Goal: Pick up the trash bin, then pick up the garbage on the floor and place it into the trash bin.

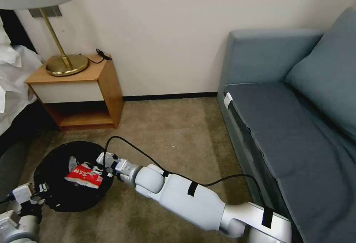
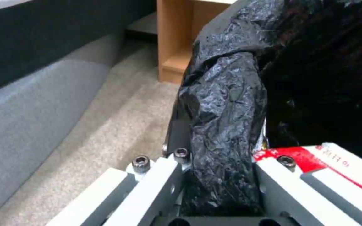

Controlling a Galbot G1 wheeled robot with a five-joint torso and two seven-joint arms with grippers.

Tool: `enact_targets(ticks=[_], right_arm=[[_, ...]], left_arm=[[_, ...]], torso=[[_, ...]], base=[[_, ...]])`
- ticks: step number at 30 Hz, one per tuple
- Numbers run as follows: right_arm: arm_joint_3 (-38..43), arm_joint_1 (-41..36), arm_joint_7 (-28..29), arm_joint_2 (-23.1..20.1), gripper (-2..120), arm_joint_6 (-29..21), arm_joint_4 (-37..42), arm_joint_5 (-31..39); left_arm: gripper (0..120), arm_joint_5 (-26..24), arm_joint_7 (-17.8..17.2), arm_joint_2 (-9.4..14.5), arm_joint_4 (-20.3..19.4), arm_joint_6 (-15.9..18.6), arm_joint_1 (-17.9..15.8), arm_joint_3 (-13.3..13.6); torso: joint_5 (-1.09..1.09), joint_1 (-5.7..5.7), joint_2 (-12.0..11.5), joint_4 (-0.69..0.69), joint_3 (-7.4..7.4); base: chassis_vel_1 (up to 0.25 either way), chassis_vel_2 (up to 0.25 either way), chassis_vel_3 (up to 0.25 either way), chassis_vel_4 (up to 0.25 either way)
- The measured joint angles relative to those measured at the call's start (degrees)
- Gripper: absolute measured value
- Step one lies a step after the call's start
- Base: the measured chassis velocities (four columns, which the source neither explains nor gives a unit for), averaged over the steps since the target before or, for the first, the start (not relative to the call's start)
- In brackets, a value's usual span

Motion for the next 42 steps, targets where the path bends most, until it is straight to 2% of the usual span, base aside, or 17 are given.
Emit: enact_targets(ticks=[2, 3, 4, 5, 6, 8, 9, 12, 13, 14, 16, 20, 27, 37, 38, 41, 42], right_arm=[[0.0, 0.6, -0.7, -0.1, 65, -2.9, 3.5, 0.4], [0.5, 1.6, -4.5, -1.8, 72, -6.7, 6.9, -0.9], [1.1, 2.0, -6.9, -3.3, 77, -8.2, 8.0, -2.4], [1.1, 2.0, -6.9, -3.3, 77, -8.2, 8.0, -2.4], [1.6, 2.2, -8.8, -4.8, 80, -9.3, 8.6, -3.7], [3.5, 2.4, -15.2, -10.7, 89, -12.3, 10.5, -7.7], [3.5, 2.4, -15.2, -10.7, 89, -12.3, 10.5, -7.7], [4.1, 1.3, -19.2, -17.0, 99, -13.6, 11.7, -9.8], [4.1, 0.7, -20.2, -18.9, 100, -13.6, 12.0, -10.8], [4.1, 0.7, -20.2, -18.9, 100, -13.6, 12.0, -10.8], [4.2, -1.2, -22.2, -22.8, 100, -13.1, 12.0, -13.6], [5.6, -4.2, -23.3, -25.6, 100, -11.5, 10.4, -17.4], [8.3, -8.3, -23.6, -27.4, 100, -7.7, 4.8, -23.5], [12.3, -11.2, -24.7, -27.4, 100, -5.1, -1.3, -27.1], [12.6, -11.4, -24.8, -27.3, 99, -4.9, -1.8, -27.5], [15.1, -12.4, -25.8, -26.8, 84, -3.6, -4.6, -29.5], [15.1, -12.4, -25.8, -26.8, 84, -3.6, -4.6, -29.5]], left_arm=[[3, -0.1, 0.0, 0.4, 0.5, 0.0, -0.1, -0.3], [3, -0.2, 0.0, 0.7, 0.9, -0.2, -0.1, -0.8], [3, -0.3, 0.0, 0.8, 1.1, -0.3, 0.0, -1.0], [3, -0.3, 0.0, 0.8, 1.1, -0.3, 0.0, -1.0], [3, -0.4, -0.1, 0.8, 1.1, -0.4, 0.1, -1.2], [3, -0.5, 0.0, 0.8, 1.2, -0.7, 0.3, -1.2], [3, -0.5, 0.0, 0.8, 1.2, -0.7, 0.3, -1.2], [3, -0.5, 0.0, 0.7, 1.4, -0.9, 0.1, -1.0], [3, -0.5, 0.0, 0.7, 1.5, -0.9, 0.0, -0.9], [3, -0.5, 0.0, 0.7, 1.5, -0.9, 0.0, -0.9], [3, -0.5, 0.0, 0.7, 1.5, -0.9, -0.4, -0.5], [3, -0.4, 0.0, 0.7, 1.8, -0.8, -0.9, 0.0], [3, -0.3, 0.0, 0.7, 2.0, -0.7, -1.3, 0.2], [3, -0.3, 0.0, 0.6, 2.2, -0.8, -1.0, 0.0], [3, -0.3, 0.1, 0.6, 2.2, -0.8, -0.9, 0.0], [3, -0.3, 0.1, 0.4, 1.9, -0.9, -0.7, -0.1], [3, -0.3, 0.1, 0.4, 1.9, -0.9, -0.7, -0.1]], torso=[[0.0, 0.0, 0.0, 0.0, 0.0], [0.04, 0.0, 0.0, 0.04, 0.0], [0.04, 0.0, 0.0, 0.04, 0.0], [0.04, 0.0, 0.0, 0.04, 0.0], [0.02, 0.0, 0.0, 0.04, 0.0], [0.02, 0.0, 0.0, 0.0, 0.0], [0.02, 0.0, 0.0, 0.0, 0.0], [0.03, 0.0, 0.0, -0.02, 0.0], [0.03, 0.0, 0.0, -0.01, 0.0], [0.03, 0.0, 0.0, -0.01, 0.0], [0.02, 0.0, 0.0, -0.01, 0.0], [0.02, 0.0, 0.0, 0.0, 0.0], [0.02, 0.0, 0.0, 0.0, 0.0], [0.02, 0.0, 0.0, 0.01, 0.0], [0.02, 0.01, 0.0, 0.01, 0.0], [0.01, 0.01, 0.0, 0.01, 0.0], [0.01, 0.01, 0.0, 0.01, 0.0]], base=[[0.0, 0.0, 0.0, 0.0], [0.0, 0.0, 0.0, 0.0], [0.0, 0.0, 0.0, 0.0], [0.0, 0.0, 0.0, 0.0], [0.0, 0.0, 0.0, 0.0], [0.0, 0.0, 0.0, 0.0], [0.0, 0.0, 0.0, 0.0], [0.0, 0.0, 0.0, 0.0], [0.0, 0.0, 0.0, 0.0], [0.0, 0.0, 0.0, 0.0], [0.0, 0.0, 0.0, 0.0], [0.0, 0.0, 0.0, 0.0], [0.0, 0.0, 0.0, 0.0], [0.0, 0.0, 0.0, 0.0], [0.0, 0.0, 0.0, 0.0], [0.0, 0.0, 0.0, 0.0], [0.0, 0.0, 0.0, 0.0]])
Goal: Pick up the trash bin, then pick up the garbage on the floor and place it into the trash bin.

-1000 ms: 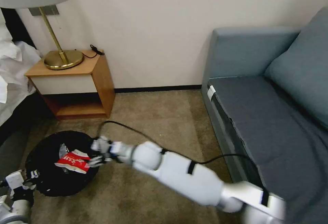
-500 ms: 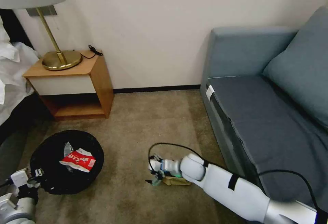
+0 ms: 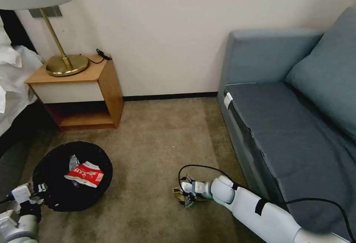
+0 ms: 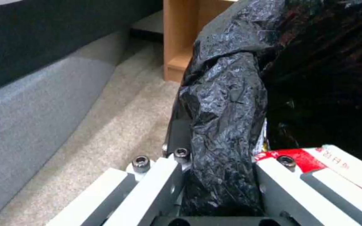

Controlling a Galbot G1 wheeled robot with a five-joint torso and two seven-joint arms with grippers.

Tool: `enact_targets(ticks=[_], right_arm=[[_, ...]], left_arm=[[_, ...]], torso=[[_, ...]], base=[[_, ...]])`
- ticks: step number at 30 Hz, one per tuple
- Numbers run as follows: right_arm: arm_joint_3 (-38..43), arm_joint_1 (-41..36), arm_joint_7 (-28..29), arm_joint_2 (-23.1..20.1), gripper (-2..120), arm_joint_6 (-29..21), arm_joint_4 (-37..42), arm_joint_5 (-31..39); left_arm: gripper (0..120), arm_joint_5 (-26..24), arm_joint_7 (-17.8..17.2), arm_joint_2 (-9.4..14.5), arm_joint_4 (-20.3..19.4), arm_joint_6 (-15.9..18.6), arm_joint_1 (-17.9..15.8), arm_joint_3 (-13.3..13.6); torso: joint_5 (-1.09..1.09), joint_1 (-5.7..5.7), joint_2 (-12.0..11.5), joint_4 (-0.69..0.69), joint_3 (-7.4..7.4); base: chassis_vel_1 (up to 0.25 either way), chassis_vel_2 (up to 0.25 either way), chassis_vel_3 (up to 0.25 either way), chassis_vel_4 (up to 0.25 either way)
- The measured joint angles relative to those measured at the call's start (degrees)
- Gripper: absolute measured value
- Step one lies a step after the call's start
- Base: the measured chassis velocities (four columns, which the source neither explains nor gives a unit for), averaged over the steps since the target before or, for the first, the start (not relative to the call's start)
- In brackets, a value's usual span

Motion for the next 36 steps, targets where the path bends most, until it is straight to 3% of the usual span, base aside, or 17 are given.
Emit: enact_targets(ticks=[8, 10, 12, 15, 17, 22, 29, 36], right_arm=[[2.5, -0.5, -1.2, 0.7, 53, 2.2, -3.3, -1.3], [2.5, -0.5, -1.2, 0.7, 53, 2.2, -3.3, -1.3], [3.3, -0.9, -2.1, 0.9, 38, 3.0, -3.6, -1.6], [3.4, -0.9, -2.4, 1.0, 33, 3.3, -3.6, -1.7], [3.7, -0.9, -2.6, 1.1, 20, 3.6, -3.7, -1.7], [3.7, -0.2, -2.7, 1.5, 2, 4.2, -3.6, -1.4], [4.8, 1.8, -2.5, 3.5, 0, 4.8, -2.6, 1.2], [4.1, 7.6, 0.2, 10.2, 0, 4.6, 1.7, 11.1]], left_arm=[[3, 0.1, 0.0, -0.3, -0.9, 0.0, 0.4, 0.1], [3, 0.1, 0.0, -0.3, -0.9, 0.0, 0.4, 0.1], [3, 0.1, 0.0, -0.2, -1.0, 0.0, 0.5, 0.0], [3, 0.1, 0.0, -0.2, -1.0, -0.1, 0.5, 0.0], [3, 0.1, 0.1, -0.3, -1.0, -0.1, 0.6, 0.0], [3, 0.1, 0.1, -0.4, -1.0, -0.2, 0.4, 0.0], [3, 0.1, 0.2, -0.3, -0.7, -0.2, 0.2, 0.1], [3, 0.7, 0.3, -0.5, -0.2, -0.2, -0.6, 0.5]], torso=[[0.0, 0.0, 0.0, 0.0, 0.0], [0.0, 0.0, 0.0, 0.0, 0.0], [-0.01, 0.0, 0.0, 0.0, 0.0], [0.0, 0.0, 0.0, 0.0, 0.0], [-0.02, 0.0, 0.0, 0.0, 0.0], [-0.01, 0.0, 0.0, 0.0, 0.0], [-0.02, 0.0, 0.0, -0.01, 0.0], [-0.03, 0.0, 0.0, 0.01, 0.0]], base=[[0.0, 0.0, 0.0, 0.0], [0.0, 0.0, 0.0, 0.0], [0.0, 0.0, 0.0, 0.0], [0.0, 0.0, 0.0, 0.0], [0.0, 0.0, 0.0, 0.0], [0.0, 0.0, 0.0, 0.0], [0.0, 0.0, 0.0, 0.0], [0.0, 0.0, 0.0, 0.0]])
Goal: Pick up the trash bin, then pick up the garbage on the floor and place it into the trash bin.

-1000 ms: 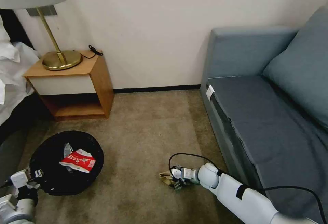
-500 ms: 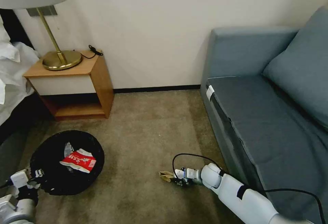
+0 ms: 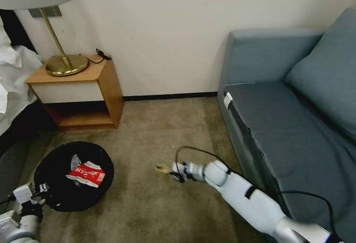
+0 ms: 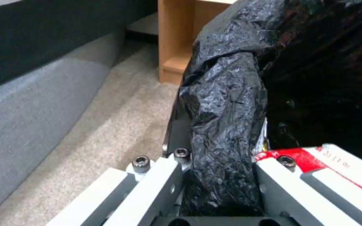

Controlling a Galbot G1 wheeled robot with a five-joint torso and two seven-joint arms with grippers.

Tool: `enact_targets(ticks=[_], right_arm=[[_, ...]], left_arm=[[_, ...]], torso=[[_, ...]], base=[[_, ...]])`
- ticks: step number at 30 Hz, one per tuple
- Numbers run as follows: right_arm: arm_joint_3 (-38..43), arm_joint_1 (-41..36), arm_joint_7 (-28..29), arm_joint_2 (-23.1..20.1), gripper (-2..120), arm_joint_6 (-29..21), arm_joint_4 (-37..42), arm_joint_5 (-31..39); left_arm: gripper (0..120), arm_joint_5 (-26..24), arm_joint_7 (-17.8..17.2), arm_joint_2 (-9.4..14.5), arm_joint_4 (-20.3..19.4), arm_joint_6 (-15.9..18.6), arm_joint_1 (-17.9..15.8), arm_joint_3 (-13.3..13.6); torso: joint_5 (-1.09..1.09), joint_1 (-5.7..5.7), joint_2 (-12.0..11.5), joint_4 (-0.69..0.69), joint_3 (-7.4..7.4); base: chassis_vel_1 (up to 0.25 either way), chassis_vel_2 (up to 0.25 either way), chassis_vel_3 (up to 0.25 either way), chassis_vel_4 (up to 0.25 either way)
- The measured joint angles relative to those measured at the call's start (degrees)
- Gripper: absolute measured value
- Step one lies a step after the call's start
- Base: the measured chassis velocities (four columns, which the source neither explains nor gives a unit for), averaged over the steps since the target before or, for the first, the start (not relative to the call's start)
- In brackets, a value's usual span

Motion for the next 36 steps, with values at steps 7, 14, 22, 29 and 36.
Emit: enact_targets(ticks=[7, 14, 22, 29, 36], right_arm=[[-6.1, 5.8, 2.8, 7.2, 0, 1.4, 0.9, 8.3], [-12.0, 9.0, 8.1, 14.0, 0, 2.5, -1.5, 14.5], [-14.7, 10.2, 11.7, 16.9, 0, 3.3, -5.8, 14.6], [-17.1, 9.8, 14.5, 16.7, 0, 2.9, -5.1, 15.1], [-18.2, 10.2, 16.4, 16.6, 0, 1.8, -2.9, 18.1]], left_arm=[[3, 0.6, 0.8, -0.1, 0.1, -0.6, -0.8, 0.2], [3, 0.8, 0.9, -0.3, 0.1, -0.6, -1.3, 0.3], [3, 1.1, 1.0, -0.9, -0.4, -0.6, -1.4, 0.3], [3, 1.1, 1.0, -1.6, -2.7, -0.4, -1.0, 0.5], [3, 2.1, 1.4, -1.9, -2.4, -0.6, -1.1, 1.0]], torso=[[0.01, 0.0, 0.0, 0.0, 0.0], [0.0, 0.0, 0.0, 0.0, 0.0], [0.01, 0.0, 0.0, -0.03, 0.0], [0.01, 0.0, 0.0, -0.01, 0.0], [0.03, 0.0, 0.0, -0.02, 0.0]], base=[[0.0, 0.0, 0.0, 0.0], [0.0, 0.0, 0.0, 0.0], [0.0, 0.0, 0.0, 0.0], [0.0, 0.0, 0.0, 0.0], [0.0, 0.0, 0.0, 0.0]])
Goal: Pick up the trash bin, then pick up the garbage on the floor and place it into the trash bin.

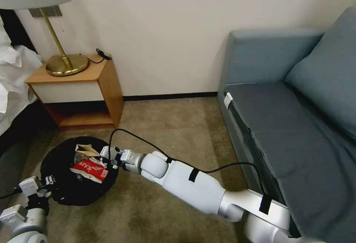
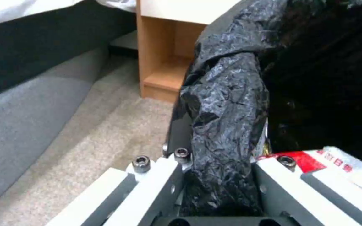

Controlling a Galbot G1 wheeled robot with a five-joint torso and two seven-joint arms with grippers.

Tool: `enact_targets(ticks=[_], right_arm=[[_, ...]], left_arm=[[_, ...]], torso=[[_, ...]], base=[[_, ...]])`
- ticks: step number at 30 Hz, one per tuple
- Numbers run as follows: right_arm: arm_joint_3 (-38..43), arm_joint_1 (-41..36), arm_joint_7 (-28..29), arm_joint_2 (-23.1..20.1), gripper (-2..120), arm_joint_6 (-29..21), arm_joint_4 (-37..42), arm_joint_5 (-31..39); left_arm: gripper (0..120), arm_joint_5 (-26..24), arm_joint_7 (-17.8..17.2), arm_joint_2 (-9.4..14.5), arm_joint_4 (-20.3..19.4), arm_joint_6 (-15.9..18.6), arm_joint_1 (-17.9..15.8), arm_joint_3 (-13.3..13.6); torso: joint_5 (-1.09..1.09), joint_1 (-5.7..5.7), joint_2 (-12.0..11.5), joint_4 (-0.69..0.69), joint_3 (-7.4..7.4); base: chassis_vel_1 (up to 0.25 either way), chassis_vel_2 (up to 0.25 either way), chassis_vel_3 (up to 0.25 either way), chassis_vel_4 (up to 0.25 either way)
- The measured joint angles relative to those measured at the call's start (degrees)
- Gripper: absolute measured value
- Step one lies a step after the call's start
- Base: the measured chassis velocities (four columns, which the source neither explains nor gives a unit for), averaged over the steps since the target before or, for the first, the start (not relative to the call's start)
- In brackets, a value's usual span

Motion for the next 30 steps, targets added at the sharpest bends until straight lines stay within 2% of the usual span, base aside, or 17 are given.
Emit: enact_targets(ticks=[6, 14, 18, 23, 28, 30], right_arm=[[-0.3, 0.2, 0.1, 0.0, 0, -0.4, 1.9, 1.4], [-0.9, 0.8, 0.5, -0.1, 0, -0.5, 3.0, 4.0], [-1.3, 1.0, 0.7, -0.1, 0, -0.2, 2.5, 4.1], [-2.9, 0.6, 4.3, -0.1, 0, 1.9, 0.0, 2.9], [-3.8, -0.2, 7.2, -0.1, 8, 2.5, -0.5, 1.4], [-3.8, -0.4, 8.0, -0.1, 22, 2.9, -0.7, 1.0]], left_arm=[[3, 0.7, 0.2, 0.2, 2.3, -0.1, -1.3, 0.5], [3, 0.9, 0.4, 0.0, 4.5, -0.1, -5.3, 4.2], [3, 0.8, 0.7, -0.1, 4.6, -0.2, -5.9, 4.8], [3, 0.6, 1.4, -0.4, 4.6, -0.5, -6.5, 5.5], [3, 0.3, 1.7, -0.4, 4.3, -0.6, -6.3, 5.3], [3, 0.2, 1.8, -0.4, 4.0, -0.8, -5.8, 4.7]], torso=[[0.0, 0.0, 0.0, 0.02, 0.0], [0.0, 0.0, 0.0, 0.0, 0.0], [0.0, 0.0, 0.0, 0.0, 0.0], [0.0, 0.0, 0.0, 0.0, 0.0], [0.0, 0.0, 0.0, 0.01, 0.0], [0.0, 0.0, 0.0, 0.01, 0.0]], base=[[0.0, 0.0, 0.0, 0.0], [0.0, 0.0, 0.0, 0.0], [0.0, 0.0, 0.0, 0.0], [0.0, 0.0, 0.0, 0.0], [0.0, 0.0, 0.0, 0.0], [0.0, 0.0, 0.0, 0.0]])
